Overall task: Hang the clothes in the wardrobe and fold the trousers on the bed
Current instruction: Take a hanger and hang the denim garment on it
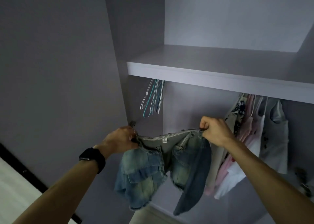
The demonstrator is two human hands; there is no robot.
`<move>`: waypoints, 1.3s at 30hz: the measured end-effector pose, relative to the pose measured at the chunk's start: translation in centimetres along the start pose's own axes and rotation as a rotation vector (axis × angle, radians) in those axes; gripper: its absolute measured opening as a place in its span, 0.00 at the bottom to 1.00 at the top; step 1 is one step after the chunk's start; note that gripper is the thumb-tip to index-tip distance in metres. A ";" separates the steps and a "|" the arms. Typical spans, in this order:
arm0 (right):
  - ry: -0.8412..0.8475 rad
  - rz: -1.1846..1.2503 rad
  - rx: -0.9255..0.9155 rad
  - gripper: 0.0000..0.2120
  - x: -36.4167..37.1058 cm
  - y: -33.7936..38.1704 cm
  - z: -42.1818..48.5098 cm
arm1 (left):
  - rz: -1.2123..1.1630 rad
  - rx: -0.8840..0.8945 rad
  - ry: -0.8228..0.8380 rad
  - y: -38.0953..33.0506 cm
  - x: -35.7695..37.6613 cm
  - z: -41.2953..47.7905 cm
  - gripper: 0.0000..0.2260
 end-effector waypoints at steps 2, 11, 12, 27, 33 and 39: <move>0.055 0.078 0.052 0.17 0.2 -0.3 0.2 | -0.164 -0.052 0.117 0.4 1.2 -0.2 0.09; 0.216 0.336 0.215 0.15 3.3 -1.6 -1.7 | -0.415 0.054 0.372 0.0 1.2 -2.7 0.10; 0.209 0.346 0.217 0.16 3.5 -1.7 -1.9 | -0.433 0.072 0.414 -0.1 1.3 -3.3 0.10; 0.221 0.137 0.044 0.14 8.6 -0.4 -5.4 | -0.096 -0.116 -0.016 1.7 2.5 -5.1 0.10; 0.377 0.329 0.030 0.14 8.1 0.5 -5.1 | -0.385 -0.279 -0.113 1.5 1.4 -9.7 0.07; 0.335 0.221 -0.153 0.07 8.3 3.2 -6.3 | 0.216 -0.143 -0.509 -1.8 -3.5 -12.1 0.11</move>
Point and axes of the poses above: each hand's wrist, its own z-axis towards the middle knuckle, its own x-axis out of the palm, y = z × x, the point moved 7 cm from there along z, towards the middle knuckle, and after that the axes turned 10 degrees about -y, right-handed, at the moved point
